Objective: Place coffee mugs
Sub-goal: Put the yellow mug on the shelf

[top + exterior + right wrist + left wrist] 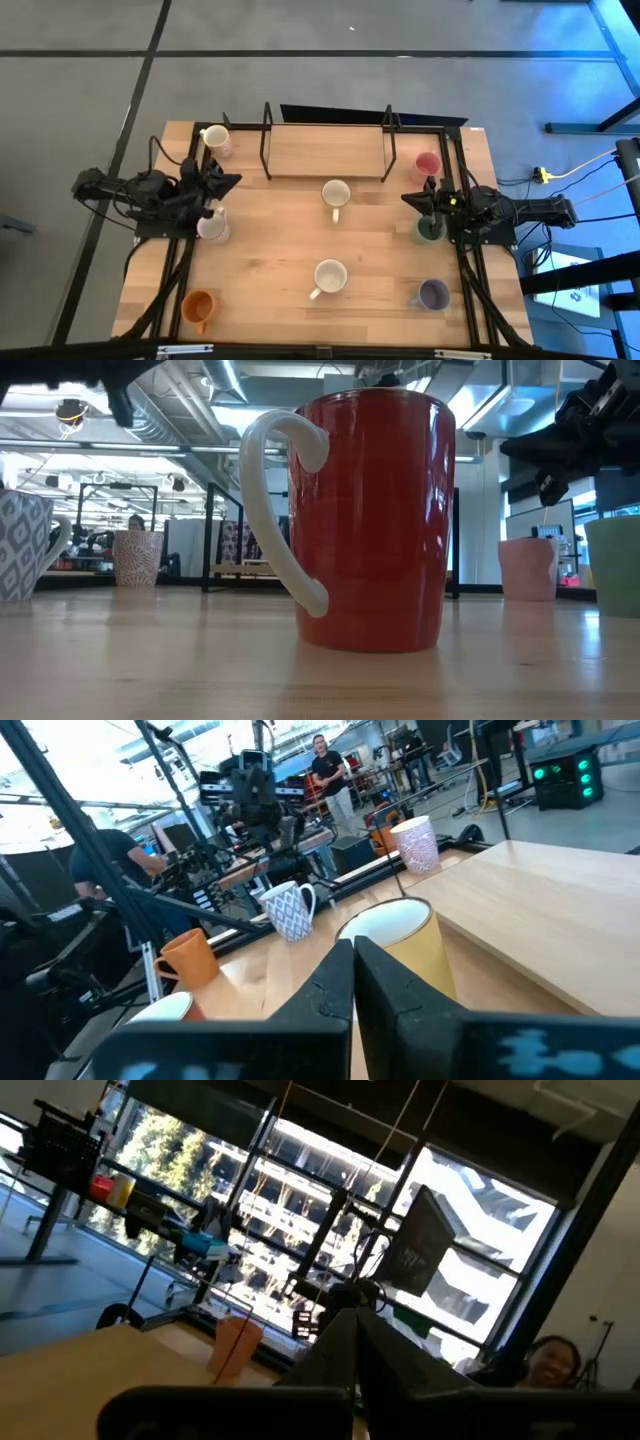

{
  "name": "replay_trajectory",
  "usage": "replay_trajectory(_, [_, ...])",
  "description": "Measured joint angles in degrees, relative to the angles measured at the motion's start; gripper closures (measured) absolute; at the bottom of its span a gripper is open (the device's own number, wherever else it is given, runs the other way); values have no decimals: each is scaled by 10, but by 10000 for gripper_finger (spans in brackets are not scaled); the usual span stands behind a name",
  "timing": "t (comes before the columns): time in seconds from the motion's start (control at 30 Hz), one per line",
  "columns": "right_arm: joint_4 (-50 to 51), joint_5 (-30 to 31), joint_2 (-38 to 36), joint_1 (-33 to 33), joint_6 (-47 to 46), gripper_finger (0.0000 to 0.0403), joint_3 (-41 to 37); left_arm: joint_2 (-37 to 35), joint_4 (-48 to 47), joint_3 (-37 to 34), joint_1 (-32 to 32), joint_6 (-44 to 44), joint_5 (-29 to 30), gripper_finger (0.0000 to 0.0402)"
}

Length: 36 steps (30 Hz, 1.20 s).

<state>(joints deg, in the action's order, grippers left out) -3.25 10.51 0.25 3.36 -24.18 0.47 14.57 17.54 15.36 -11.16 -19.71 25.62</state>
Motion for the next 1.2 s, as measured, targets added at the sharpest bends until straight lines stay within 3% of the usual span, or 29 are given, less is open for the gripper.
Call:
replay_trajectory(0.2, [0, 0, 0, 0, 0, 402, 0, 153, -13, 110, 7, 41, 29, 401])
replay_trajectory(0.4, [-1, 0, 0, 0, 0, 402, 0, 302, 11, 216, 38, 36, 12, 401])
replay_trajectory(0.6, [-2, 0, 0, 0, 0, 402, 0, 398, 32, 300, 69, 70, 42, 401])
replay_trajectory(0.8, [0, -6, 0, 0, 1, 402, 0, 500, 18, 370, 103, 85, 24, 384])
replay_trajectory(0.93, [2, -6, 0, 0, 4, 402, 0, 559, -66, 435, 132, 44, -18, 333])
replay_trajectory(1.2, [6, -7, 0, 0, 4, 402, 1, 686, -341, 622, 178, -19, -58, 253])
